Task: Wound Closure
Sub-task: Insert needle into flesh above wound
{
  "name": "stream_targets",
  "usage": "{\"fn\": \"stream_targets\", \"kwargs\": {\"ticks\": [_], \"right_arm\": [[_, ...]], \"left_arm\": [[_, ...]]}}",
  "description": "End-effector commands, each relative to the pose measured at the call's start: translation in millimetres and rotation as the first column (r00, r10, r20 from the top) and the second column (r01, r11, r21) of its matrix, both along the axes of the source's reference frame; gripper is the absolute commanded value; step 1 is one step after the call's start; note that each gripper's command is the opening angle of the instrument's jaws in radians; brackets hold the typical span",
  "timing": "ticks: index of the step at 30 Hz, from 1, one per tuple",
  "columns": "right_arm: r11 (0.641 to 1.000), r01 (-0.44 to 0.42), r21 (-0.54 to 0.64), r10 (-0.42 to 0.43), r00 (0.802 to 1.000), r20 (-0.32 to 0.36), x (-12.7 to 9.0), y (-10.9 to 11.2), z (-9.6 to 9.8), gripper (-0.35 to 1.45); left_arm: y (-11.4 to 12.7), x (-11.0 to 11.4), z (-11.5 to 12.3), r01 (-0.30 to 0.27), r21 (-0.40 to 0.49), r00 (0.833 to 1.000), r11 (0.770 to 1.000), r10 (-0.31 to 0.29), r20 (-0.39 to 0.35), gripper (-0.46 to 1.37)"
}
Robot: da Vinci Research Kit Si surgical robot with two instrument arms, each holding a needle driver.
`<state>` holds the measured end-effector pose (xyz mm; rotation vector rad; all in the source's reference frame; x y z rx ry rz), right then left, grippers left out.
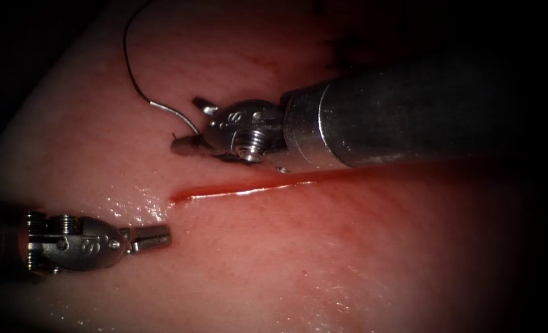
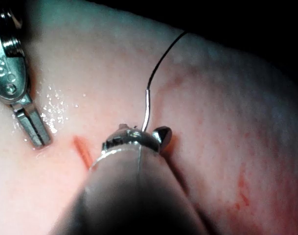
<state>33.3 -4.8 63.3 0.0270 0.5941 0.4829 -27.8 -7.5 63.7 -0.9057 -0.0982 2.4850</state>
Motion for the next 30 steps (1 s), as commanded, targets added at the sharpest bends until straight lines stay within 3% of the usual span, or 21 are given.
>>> {"fn": "stream_targets", "kwargs": {"ticks": [1,6,11,14,15,23,30], "right_arm": [[1.0,-0.002,-0.001,0.002,1.0,0.001,0.1,0.0,0.2,0.43],[1.0,0.021,0.022,-0.022,0.999,0.027,0.1,-0.2,0.8,0.3],[0.998,0.042,0.04,-0.044,0.998,0.05,0.1,-0.8,1.5,0.31],[0.998,0.042,0.049,-0.045,0.998,0.049,0.1,-0.9,1.4,0.0],[0.996,0.044,0.077,-0.047,0.998,0.034,0.0,-1.2,0.8,-0.35],[0.994,0.043,0.1,-0.043,0.999,-0.004,-0.2,-1.5,-0.3,-0.35],[0.999,0.048,0.012,-0.046,0.993,-0.106,-1.2,-0.2,-0.8,-0.35]], "left_arm": [[0.0,0.0,0.1,-0.001,0.001,1.0,1.0,0.001,0.0,-0.18],[0.0,0.0,0.1,-0.004,0.002,1.0,1.0,0.004,0.0,-0.18],[0.0,0.0,0.1,-0.005,0.002,1.0,1.0,0.005,0.001,-0.19],[0.0,0.1,0.1,-0.005,0.002,1.0,1.0,0.005,0.001,-0.19],[0.1,0.0,0.1,-0.005,0.003,1.0,1.0,0.005,0.002,-0.19],[0.2,0.0,0.2,-0.005,0.003,1.0,1.0,0.005,0.003,-0.19],[0.2,-0.7,-0.1,-0.005,0.003,1.0,1.0,0.005,0.005,-0.2]]}}
